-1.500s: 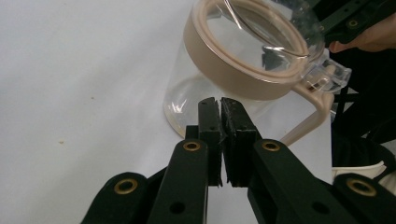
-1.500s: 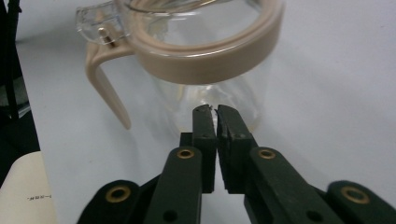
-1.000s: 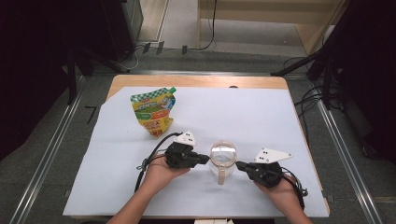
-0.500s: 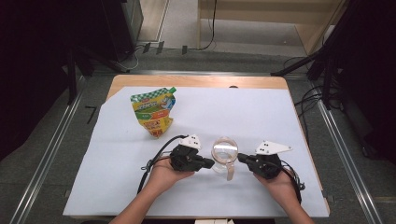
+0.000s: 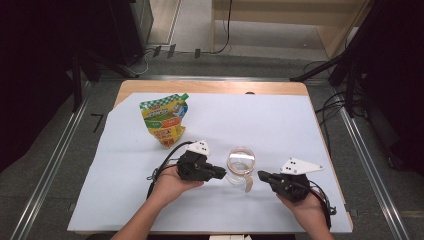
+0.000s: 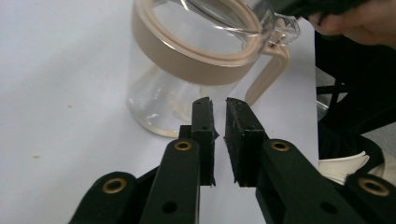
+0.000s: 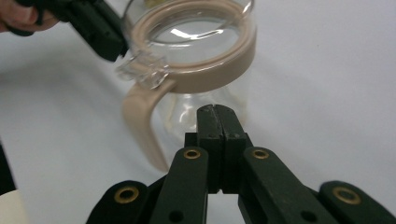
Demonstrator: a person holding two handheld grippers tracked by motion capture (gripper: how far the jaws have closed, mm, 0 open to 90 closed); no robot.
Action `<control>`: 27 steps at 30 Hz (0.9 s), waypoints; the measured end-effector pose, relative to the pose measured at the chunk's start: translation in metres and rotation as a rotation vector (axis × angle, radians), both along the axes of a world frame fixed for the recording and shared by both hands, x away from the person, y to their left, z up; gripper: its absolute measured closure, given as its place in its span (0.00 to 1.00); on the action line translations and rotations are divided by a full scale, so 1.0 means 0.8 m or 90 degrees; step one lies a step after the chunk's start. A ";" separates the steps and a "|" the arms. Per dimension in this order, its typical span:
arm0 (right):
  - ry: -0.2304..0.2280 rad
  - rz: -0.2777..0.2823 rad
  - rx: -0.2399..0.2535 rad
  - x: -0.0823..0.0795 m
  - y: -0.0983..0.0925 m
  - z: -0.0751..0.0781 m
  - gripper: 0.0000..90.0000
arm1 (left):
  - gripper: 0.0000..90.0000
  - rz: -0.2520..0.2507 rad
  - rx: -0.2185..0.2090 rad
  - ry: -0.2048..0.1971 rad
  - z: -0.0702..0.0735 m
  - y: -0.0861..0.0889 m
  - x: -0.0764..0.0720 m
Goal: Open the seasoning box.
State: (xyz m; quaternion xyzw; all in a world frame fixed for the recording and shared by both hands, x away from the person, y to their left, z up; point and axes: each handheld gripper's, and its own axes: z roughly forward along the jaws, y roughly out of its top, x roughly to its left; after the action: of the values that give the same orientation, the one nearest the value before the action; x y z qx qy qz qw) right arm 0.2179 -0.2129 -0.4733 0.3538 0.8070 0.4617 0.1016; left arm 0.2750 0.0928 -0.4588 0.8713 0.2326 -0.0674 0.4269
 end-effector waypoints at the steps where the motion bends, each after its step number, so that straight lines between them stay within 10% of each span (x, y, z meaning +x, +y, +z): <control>1: 0.002 0.001 0.003 -0.004 -0.001 0.001 1.00 | 0.90 0.003 -0.003 0.000 0.001 0.002 0.002; 13: 0.035 0.064 0.010 -0.045 0.032 -0.007 1.00 | 0.66 0.039 -0.006 -0.008 -0.004 0.016 0.022; 27: 0.052 0.077 -0.028 -0.027 0.044 -0.028 1.00 | 0.53 0.057 -0.017 -0.021 -0.006 0.027 0.031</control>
State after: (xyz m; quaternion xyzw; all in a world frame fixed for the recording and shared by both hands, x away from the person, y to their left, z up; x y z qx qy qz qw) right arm 0.1967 -0.1778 -0.4959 0.3205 0.8402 0.4347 0.0483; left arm 0.2995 0.1144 -0.4635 0.8550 0.2635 -0.0372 0.4450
